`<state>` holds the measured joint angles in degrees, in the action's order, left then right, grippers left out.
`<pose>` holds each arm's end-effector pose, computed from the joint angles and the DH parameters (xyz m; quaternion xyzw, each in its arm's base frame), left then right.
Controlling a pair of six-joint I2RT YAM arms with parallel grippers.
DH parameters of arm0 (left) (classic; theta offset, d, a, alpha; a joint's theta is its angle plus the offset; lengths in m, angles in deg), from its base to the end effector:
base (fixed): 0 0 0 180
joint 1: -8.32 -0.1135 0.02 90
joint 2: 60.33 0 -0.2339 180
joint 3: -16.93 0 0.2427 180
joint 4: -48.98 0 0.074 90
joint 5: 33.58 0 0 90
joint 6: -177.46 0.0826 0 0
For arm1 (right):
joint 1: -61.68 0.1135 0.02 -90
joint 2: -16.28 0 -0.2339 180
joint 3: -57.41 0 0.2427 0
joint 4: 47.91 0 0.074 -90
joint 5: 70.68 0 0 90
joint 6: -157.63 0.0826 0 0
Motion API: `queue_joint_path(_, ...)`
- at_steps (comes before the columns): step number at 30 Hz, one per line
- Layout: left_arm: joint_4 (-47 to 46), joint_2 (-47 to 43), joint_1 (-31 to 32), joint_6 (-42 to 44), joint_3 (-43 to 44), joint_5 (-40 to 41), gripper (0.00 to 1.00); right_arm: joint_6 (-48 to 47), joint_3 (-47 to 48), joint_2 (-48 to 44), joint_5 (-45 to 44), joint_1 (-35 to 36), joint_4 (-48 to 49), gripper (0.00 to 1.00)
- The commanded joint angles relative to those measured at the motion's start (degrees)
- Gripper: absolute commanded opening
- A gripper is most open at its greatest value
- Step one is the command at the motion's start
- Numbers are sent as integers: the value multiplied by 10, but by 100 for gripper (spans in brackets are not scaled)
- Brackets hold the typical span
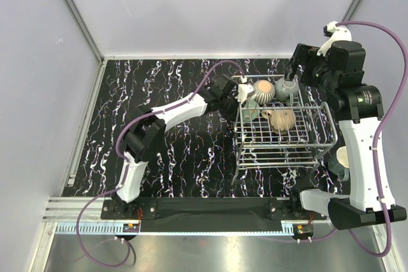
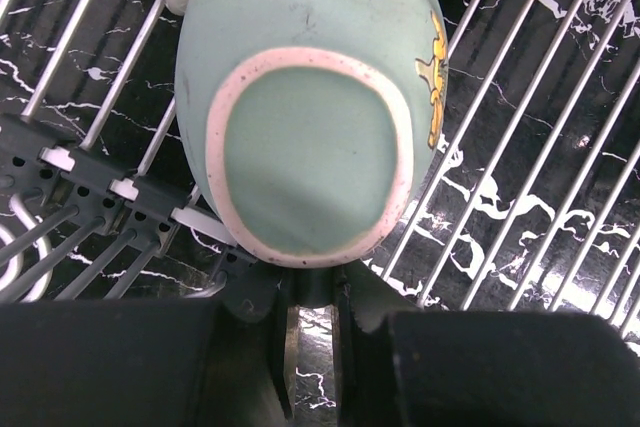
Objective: Load the cups into the dish rack
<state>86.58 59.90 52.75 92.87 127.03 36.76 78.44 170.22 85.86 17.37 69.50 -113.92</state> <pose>0.3224 -0.3550 0.1606 0.4431 0.8075 -0.2687 0.2817 0.2575 0.0325 0.4383 0.0311 0.8322 0.0756 0.5485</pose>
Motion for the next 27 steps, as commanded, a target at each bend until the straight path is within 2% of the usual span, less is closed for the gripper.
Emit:
queue_joint_path(1,-5,23,26,22,38,23,0,1,-1,-10,5,-2,31,100)
queue_joint_path(8,-8,24,31,25,39,30,0,3,-6,-12,10,-2,31,100)
queue_joint_path(10,-7,25,31,25,38,44,14,3,-7,-13,11,-3,31,100)
queue_joint_path(14,-9,24,30,32,33,58,18,3,-5,-10,11,-2,31,100)
queue_joint_path(16,-9,23,29,36,30,64,27,3,0,-9,13,-3,30,100)
queue_joint_path(24,-32,9,17,30,12,56,35,-3,7,-2,12,-2,28,100)
queue_joint_path(27,-49,-4,13,28,-3,53,46,-3,8,-1,17,-2,25,100)
